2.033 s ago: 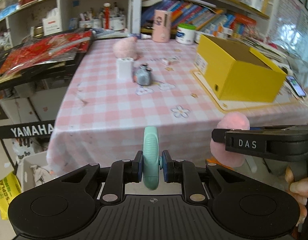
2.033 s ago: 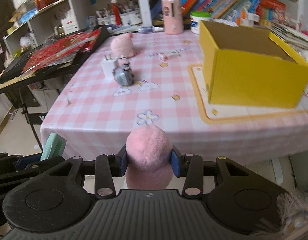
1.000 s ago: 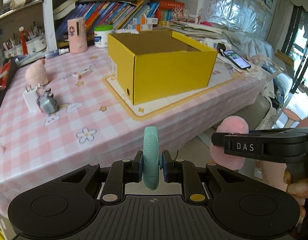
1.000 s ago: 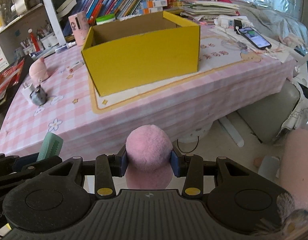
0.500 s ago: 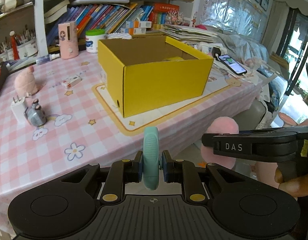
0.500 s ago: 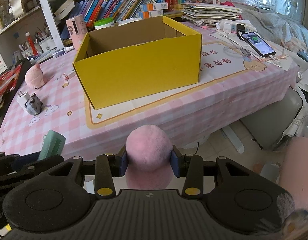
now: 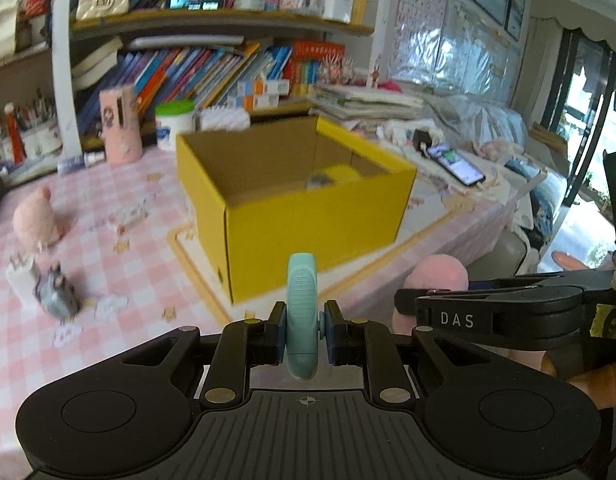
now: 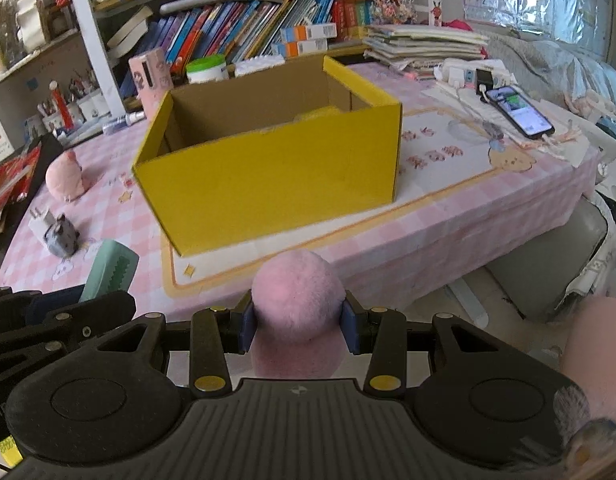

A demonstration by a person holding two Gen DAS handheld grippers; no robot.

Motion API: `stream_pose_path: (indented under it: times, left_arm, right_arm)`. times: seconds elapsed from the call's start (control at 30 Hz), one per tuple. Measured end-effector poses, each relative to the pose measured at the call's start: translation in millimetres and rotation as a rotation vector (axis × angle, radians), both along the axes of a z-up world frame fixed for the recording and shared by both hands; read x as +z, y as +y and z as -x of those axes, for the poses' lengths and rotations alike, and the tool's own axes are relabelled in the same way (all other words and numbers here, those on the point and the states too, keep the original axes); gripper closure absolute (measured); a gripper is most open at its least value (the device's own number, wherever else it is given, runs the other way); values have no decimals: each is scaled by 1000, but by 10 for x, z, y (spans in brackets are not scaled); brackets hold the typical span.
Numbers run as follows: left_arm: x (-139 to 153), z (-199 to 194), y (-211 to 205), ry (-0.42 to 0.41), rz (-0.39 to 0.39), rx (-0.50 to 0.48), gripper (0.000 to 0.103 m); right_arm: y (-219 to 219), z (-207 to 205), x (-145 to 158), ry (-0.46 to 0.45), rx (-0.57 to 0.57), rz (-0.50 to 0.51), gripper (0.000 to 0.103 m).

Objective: Organize objects
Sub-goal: 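Carry the pink chick and mint-green item toward the yellow box with both tools, then lower into the box and open the left tool while the right tool releases the chick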

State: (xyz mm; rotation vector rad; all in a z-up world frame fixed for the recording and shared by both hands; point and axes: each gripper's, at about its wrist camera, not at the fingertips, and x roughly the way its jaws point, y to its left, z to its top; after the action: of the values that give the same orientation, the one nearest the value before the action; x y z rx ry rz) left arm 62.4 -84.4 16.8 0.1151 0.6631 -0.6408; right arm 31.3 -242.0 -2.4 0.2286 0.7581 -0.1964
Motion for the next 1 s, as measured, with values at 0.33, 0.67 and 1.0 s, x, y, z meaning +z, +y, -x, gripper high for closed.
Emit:
stream_pose_path:
  times: [0.33, 0.67, 1.0]
  left_arm:
    - [300, -334, -244, -80, 73, 12, 85]
    - [402, -738, -560, -101, 106, 82, 85]
    - [319, -1111, -906, -87, 39, 160, 85]
  right_arm:
    - [-337, -382, 464, -107, 4, 2, 64]
    - [-672, -907, 793, -177, 86, 34, 63]
    - [-976, -1475, 791, -204, 181, 35, 63]
